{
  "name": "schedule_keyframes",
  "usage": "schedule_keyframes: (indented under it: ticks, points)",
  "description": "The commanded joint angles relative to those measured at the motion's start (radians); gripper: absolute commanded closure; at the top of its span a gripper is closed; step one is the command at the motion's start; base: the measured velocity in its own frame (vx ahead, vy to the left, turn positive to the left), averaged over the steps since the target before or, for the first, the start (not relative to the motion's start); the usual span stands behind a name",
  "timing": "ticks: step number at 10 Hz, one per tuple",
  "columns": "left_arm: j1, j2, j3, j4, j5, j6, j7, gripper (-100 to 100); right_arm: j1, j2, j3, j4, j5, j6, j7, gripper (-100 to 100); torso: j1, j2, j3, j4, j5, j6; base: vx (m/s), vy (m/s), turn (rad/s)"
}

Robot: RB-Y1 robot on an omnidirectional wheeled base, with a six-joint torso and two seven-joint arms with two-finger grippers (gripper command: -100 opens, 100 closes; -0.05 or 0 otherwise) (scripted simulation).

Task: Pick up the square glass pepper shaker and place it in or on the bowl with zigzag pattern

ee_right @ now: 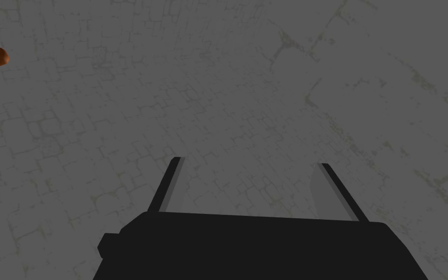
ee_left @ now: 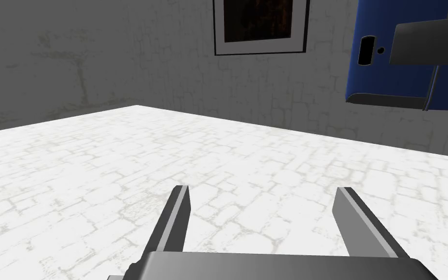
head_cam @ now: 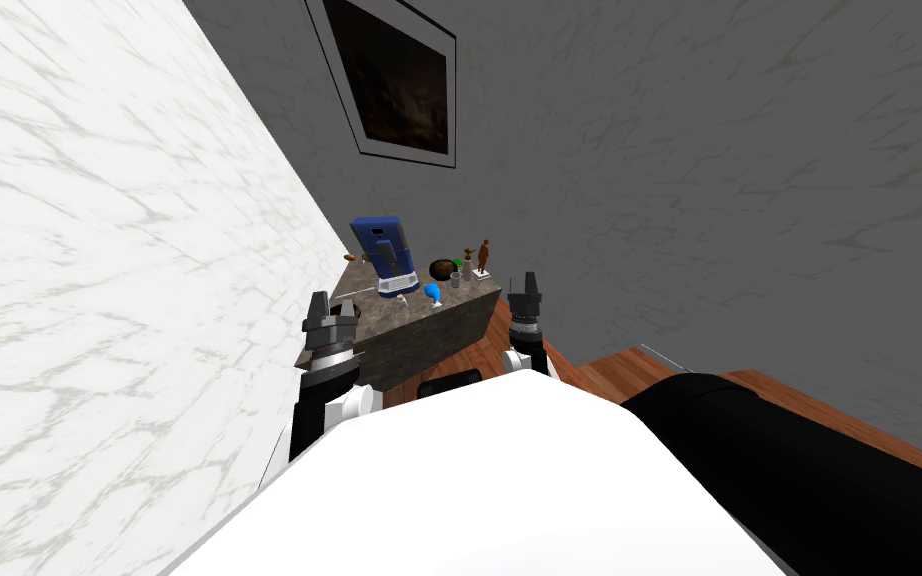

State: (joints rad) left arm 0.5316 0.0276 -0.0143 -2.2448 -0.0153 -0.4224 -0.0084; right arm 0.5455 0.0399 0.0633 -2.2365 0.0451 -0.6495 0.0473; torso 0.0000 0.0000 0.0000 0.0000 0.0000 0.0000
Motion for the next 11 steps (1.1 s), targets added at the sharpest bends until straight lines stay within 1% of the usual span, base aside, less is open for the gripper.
schedule_keyframes:
  ticks: [1, 5, 10, 11]
  points:
    - [-0.006, 0.038, -0.006, 0.008, 0.001, 0.034, -0.006, -100, 0.000, 0.000, 0.000, 0.000, 0.000, 0.000, 0.000, 0, 0.000, 0.000, 0.000, 0.000, 0.000, 0.000, 0.003, -0.020, 0.011]
    - [-0.021, 0.108, -0.018, 0.031, 0.002, 0.116, -0.020, -100, 0.000, 0.000, 0.000, 0.000, 0.000, 0.000, 0.000, 0, -0.003, 0.000, 0.000, 0.000, -0.001, 0.000, 0.003, -0.047, 0.007]
    - [-0.046, 0.224, -0.036, 0.080, 0.000, 0.253, -0.045, -100, 0.000, 0.000, 0.000, 0.000, 0.000, 0.000, 0.000, 0, -0.004, -0.001, -0.001, 0.000, -0.001, 0.000, 0.013, -0.055, -0.006]
    - [-0.046, 0.224, -0.036, 0.080, 0.000, 0.262, -0.045, -100, 0.000, 0.000, 0.000, 0.000, 0.000, 0.000, 0.000, 0, -0.004, -0.001, -0.001, 0.000, -0.001, 0.000, 0.014, -0.041, -0.004]
